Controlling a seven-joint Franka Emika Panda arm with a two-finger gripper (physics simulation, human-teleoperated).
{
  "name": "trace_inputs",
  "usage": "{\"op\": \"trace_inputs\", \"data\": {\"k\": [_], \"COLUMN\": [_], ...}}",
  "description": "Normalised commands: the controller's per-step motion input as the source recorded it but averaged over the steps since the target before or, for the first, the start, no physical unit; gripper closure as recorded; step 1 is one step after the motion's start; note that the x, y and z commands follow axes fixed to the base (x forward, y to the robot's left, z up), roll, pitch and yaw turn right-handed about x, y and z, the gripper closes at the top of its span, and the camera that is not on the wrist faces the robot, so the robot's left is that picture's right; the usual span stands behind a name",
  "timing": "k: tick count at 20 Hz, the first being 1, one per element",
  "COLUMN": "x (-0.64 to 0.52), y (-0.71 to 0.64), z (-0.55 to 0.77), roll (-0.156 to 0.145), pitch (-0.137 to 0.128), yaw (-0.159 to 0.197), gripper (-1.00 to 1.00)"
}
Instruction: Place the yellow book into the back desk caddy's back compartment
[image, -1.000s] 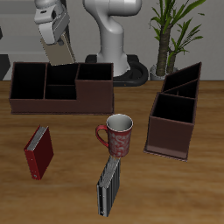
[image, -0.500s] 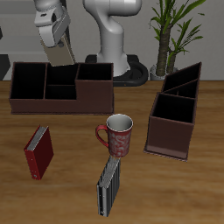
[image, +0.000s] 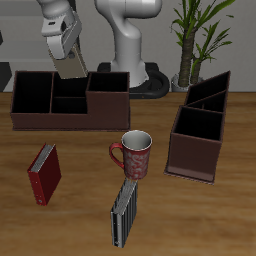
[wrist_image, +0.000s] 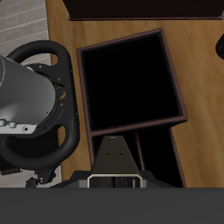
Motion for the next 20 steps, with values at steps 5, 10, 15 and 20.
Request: {"op": "trace_inputs", "data": {"k": [5,10,15,20], "x": [-0.03,-0.07,-0.04,-0.09], "y": [0.01,0.01,0.07,-0.04], "z": [-0.24,-0.17,-0.23,-0.1], "roll": [-0.005,-0.027,-0.029,-0.019], "pitch": [0.071,0.073,0.087,0.069], "yaw": [-0.004,0.002,-0.039,-0.001], "gripper": [1.0,1.0,1.0,1.0]}}
